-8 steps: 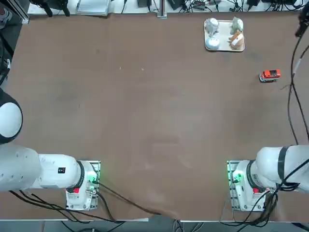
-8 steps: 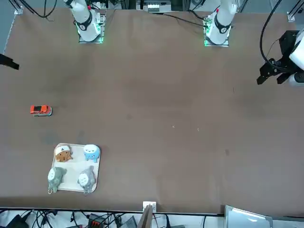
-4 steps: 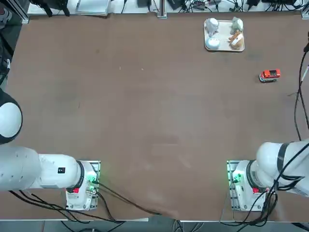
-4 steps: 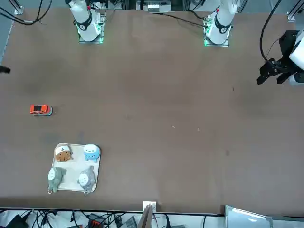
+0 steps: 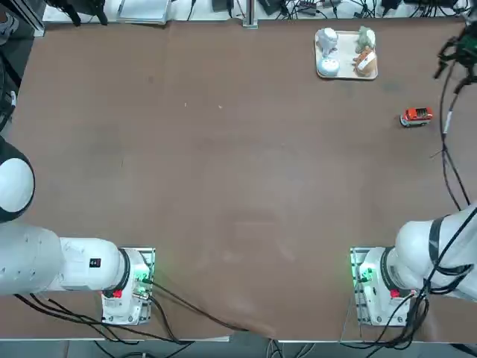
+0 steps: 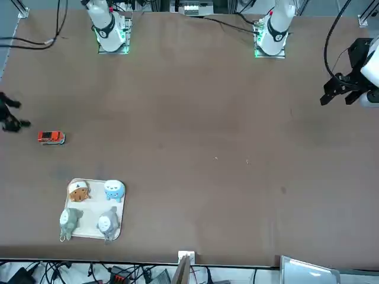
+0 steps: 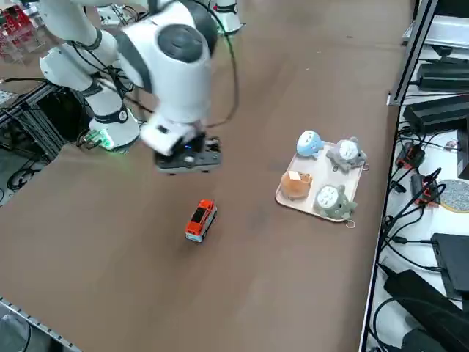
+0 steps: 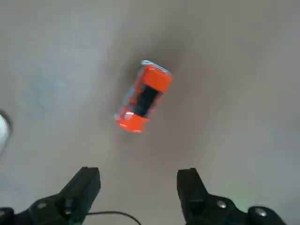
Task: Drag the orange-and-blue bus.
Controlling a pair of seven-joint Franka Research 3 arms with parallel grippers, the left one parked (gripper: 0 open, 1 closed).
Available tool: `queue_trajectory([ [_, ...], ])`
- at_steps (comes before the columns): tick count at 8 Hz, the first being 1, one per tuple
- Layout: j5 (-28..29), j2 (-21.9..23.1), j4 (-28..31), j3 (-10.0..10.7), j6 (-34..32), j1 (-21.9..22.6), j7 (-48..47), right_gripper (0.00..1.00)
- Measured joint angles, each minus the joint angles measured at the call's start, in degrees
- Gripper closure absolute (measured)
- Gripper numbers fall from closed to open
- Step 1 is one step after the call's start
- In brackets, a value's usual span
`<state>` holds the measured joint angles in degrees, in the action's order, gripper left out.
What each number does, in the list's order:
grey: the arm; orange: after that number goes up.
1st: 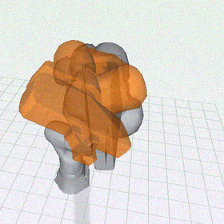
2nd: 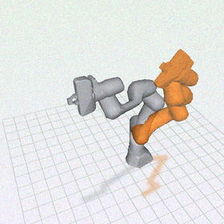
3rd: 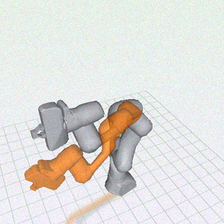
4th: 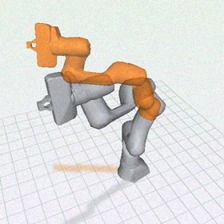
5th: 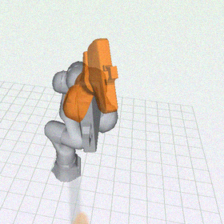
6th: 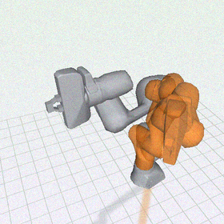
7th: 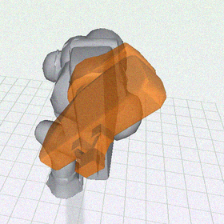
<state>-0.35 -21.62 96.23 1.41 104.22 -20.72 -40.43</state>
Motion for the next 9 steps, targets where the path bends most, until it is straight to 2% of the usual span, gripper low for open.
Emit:
queue_trajectory([
  [1, 0.8, -1.1, 2.1, 0.0, 6.2, 1.1, -6.2, 0.00],
  [3, 1.4, -2.0, 7.3, 0.1, 16.0, 0.9, -11.6, 0.00],
  [7, 2.3, -1.8, 14.8, 0.5, 25.1, -3.2, -12.1, 0.00],
  [9, 2.5, -1.8, 19.2, 0.6, 32.5, -4.3, -12.1, 0.00],
])
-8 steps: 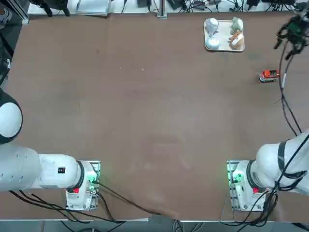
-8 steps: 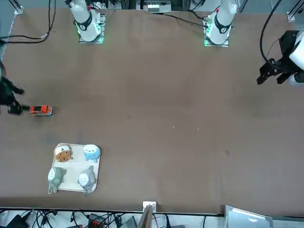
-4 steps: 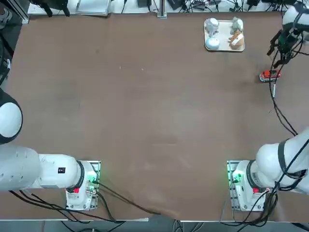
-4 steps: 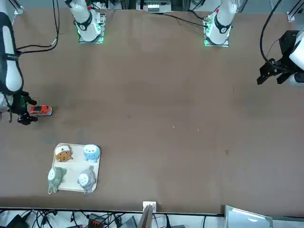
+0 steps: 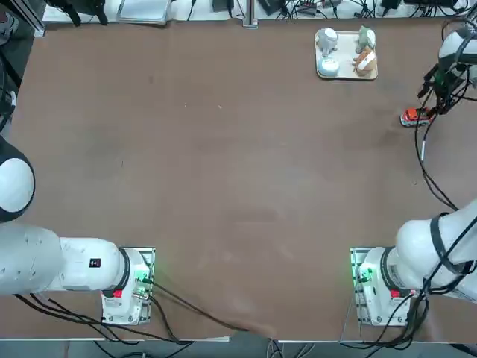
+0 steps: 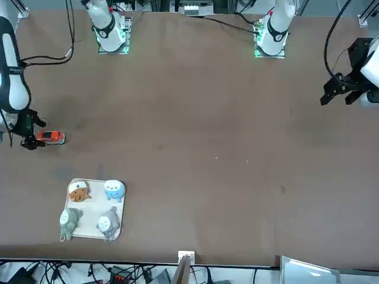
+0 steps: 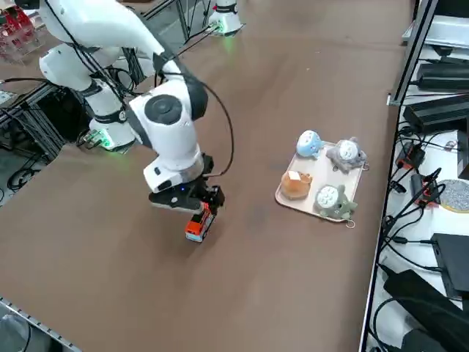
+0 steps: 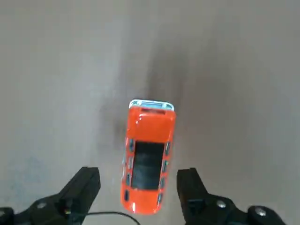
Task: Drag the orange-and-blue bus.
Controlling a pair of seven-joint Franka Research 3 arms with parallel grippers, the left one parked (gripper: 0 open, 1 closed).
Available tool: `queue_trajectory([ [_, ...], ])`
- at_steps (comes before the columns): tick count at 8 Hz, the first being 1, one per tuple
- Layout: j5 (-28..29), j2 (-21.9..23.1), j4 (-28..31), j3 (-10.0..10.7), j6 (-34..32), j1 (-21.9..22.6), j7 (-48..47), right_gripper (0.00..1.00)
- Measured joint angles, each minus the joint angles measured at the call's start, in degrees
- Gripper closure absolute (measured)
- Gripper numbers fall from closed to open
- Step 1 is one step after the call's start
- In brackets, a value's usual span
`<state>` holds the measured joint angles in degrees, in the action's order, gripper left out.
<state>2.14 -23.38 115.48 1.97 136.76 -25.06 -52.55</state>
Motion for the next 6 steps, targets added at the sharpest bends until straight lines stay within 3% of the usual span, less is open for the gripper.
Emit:
queue_trajectory([
  [6, 1.7, -0.1, 6.1, 0.0, 10.3, -0.5, -0.3, 0.02],
])
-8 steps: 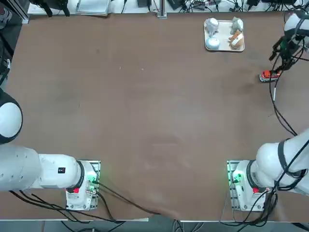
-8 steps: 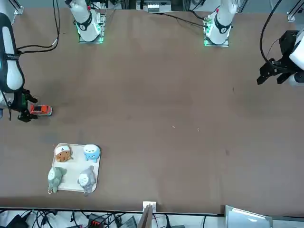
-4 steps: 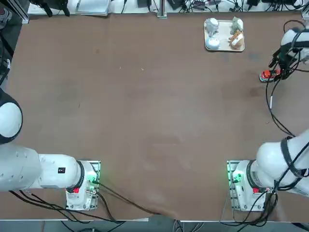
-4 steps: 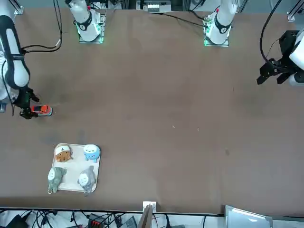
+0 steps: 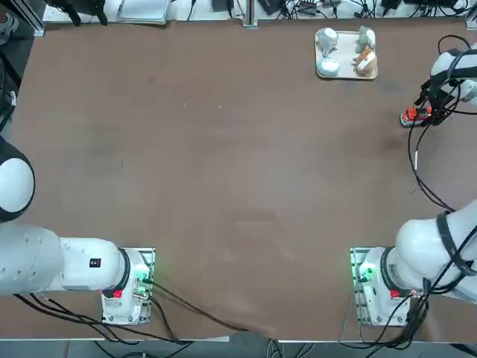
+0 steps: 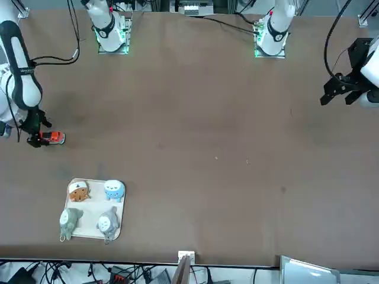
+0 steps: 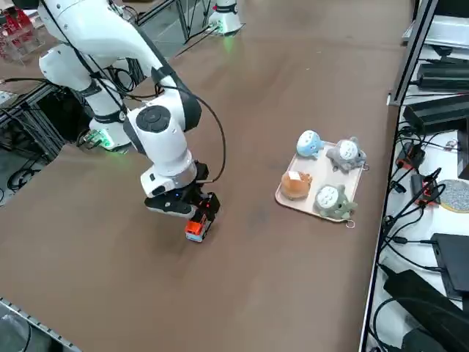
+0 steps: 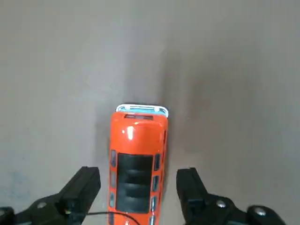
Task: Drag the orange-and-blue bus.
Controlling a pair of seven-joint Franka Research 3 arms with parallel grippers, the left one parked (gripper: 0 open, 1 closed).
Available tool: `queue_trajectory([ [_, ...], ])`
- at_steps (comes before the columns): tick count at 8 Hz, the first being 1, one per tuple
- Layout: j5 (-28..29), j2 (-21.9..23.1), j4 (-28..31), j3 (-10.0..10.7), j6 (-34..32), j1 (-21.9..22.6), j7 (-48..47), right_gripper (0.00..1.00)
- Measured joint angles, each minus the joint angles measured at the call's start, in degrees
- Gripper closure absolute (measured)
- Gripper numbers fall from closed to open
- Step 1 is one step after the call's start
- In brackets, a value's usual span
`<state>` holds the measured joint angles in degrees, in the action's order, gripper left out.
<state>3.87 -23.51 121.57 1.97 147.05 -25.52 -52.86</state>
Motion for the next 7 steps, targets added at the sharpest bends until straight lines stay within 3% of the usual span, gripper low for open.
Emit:
queue_trajectory([
  [1, 0.2, -0.1, 0.7, 0.0, 0.9, 0.0, -0.1, 0.05],
  [3, 2.7, -0.1, 1.0, -0.1, 1.8, 0.0, -0.3, 0.28],
  [5, 4.0, 0.2, 1.0, -0.1, 1.8, 0.0, -0.4, 0.37],
  [7, 4.1, 0.2, 1.0, -0.1, 1.8, 0.1, -0.7, 0.39],
])
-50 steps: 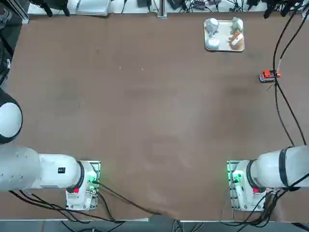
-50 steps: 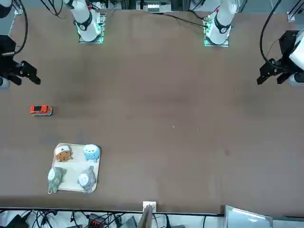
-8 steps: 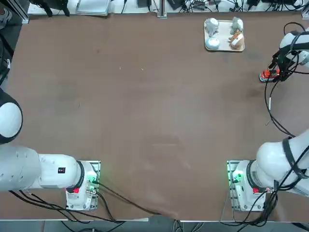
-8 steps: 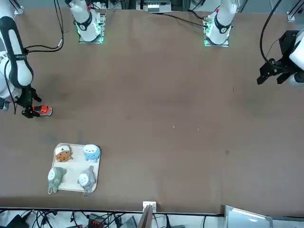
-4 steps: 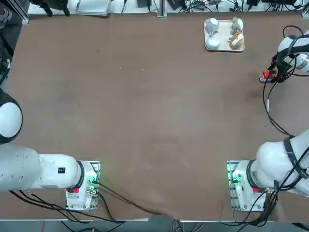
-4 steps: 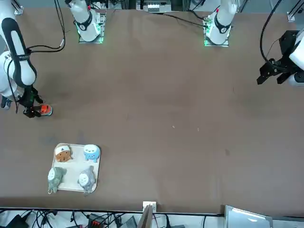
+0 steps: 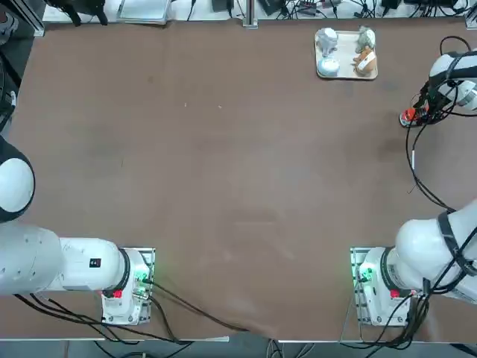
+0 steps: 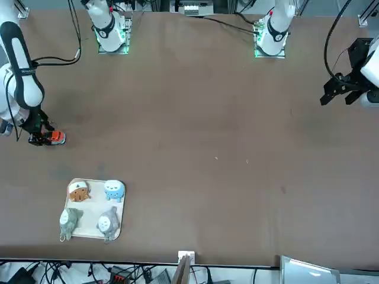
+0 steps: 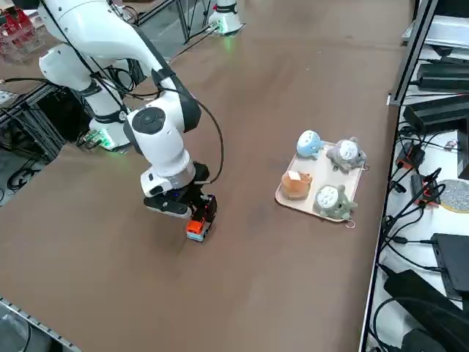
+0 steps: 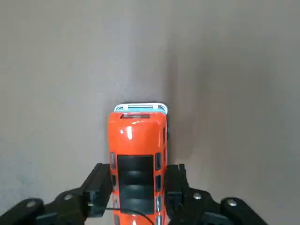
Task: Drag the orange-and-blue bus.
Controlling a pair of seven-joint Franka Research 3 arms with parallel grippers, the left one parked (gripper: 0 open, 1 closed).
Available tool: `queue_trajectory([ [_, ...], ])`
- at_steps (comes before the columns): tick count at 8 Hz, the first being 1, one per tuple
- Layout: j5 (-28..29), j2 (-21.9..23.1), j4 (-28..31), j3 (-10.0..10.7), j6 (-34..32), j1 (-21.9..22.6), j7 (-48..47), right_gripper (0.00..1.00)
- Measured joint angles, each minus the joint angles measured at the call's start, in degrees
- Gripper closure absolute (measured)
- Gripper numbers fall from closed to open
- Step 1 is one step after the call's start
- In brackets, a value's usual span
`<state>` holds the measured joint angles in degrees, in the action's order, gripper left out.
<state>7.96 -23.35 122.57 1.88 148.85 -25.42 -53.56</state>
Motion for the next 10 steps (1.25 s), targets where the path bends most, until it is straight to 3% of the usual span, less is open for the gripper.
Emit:
queue_trajectory([
  [3, 0.0, 0.1, 0.1, 0.0, -0.2, 0.4, -0.8, 0.39],
  [5, 0.0, 0.5, 0.5, -0.1, -1.3, 2.8, -5.0, 0.39],
  [10, 0.0, 1.6, 2.1, -0.5, -2.2, 18.6, -21.3, 0.39],
])
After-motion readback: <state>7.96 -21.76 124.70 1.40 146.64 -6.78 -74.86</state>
